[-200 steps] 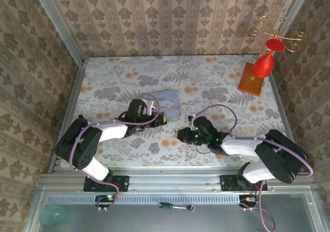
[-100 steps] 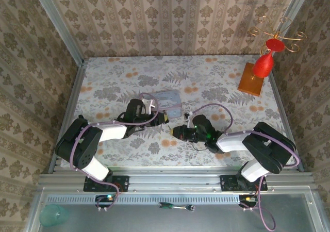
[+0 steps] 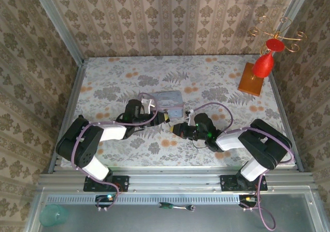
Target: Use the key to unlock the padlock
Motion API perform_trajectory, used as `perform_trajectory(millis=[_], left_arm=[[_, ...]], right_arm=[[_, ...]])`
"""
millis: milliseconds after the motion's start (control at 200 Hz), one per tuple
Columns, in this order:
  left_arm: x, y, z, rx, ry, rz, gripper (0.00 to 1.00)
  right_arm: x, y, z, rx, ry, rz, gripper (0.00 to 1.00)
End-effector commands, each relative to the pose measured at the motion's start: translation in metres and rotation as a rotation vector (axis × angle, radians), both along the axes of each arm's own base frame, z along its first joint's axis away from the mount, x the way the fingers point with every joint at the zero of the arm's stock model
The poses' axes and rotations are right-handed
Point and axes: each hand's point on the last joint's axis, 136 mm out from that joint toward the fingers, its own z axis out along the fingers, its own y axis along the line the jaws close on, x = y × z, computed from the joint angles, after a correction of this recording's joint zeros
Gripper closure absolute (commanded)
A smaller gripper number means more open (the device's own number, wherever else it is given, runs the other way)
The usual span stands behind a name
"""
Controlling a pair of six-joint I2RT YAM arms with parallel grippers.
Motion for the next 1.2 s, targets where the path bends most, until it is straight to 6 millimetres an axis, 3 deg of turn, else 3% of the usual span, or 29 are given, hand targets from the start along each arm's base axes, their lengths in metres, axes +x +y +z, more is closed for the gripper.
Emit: perform_trajectory(millis=[0, 915, 1195], left_arm=[[0.001, -0.005, 0.017, -0.069, -0.043, -0.033, 0.99], [0.007, 0.0, 0.018, -0.142, -0.014, -0.019, 1.0], [0.007, -0.001, 0.02, -0.162, -0.009, -0.024, 1.0]], right_arm=[[0.002, 0.003, 0.003, 0.043, 0.0, 0.008, 1.0], [0.009, 0.002, 0.001, 0.115, 0.015, -0.007, 1.0], [0.014, 0.006, 0.008, 0.136, 0.005, -0.008, 1.0]])
